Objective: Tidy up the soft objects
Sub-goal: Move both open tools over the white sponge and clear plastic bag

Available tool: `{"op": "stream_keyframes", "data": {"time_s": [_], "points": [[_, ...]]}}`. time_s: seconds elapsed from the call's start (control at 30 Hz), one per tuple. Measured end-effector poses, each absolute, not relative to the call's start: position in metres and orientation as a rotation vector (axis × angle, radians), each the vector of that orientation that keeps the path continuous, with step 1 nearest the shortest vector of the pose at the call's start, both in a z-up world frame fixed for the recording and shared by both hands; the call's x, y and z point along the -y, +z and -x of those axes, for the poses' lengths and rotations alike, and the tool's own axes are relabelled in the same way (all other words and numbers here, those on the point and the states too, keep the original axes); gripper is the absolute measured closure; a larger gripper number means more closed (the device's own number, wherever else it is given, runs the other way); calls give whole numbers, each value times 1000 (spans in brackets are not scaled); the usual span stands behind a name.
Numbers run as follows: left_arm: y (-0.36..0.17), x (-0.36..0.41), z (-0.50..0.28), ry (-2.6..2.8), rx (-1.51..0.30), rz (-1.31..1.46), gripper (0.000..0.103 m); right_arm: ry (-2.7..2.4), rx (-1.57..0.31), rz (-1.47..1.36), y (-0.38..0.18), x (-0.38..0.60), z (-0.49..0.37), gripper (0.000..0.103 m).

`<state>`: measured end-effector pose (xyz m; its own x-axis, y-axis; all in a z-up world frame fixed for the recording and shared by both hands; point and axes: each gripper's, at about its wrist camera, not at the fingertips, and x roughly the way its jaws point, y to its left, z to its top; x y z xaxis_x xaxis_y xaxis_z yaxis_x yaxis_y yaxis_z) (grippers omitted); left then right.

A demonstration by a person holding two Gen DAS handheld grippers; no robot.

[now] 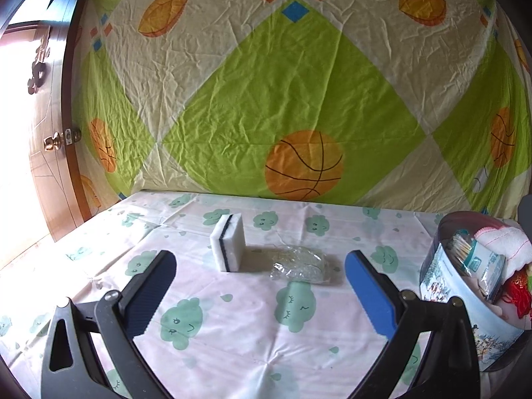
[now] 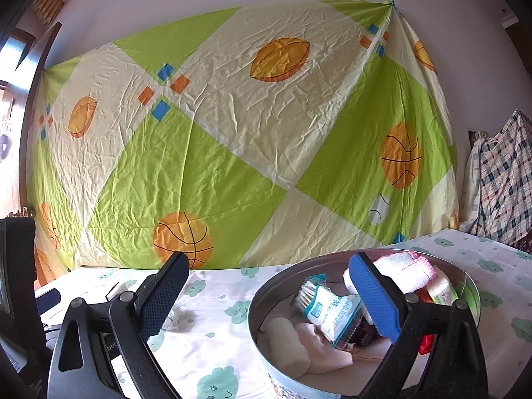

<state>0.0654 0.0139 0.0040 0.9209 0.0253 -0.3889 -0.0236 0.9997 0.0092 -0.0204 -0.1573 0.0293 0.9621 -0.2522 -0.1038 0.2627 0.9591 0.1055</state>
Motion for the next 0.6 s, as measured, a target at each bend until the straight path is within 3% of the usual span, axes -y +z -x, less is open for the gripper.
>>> {"op": "stream_keyframes", "data": {"time_s": [0.6], "points": [[-1, -92, -103, 202, -429, -4, 1, -165, -229, -115, 19, 108, -30, 4]]}}
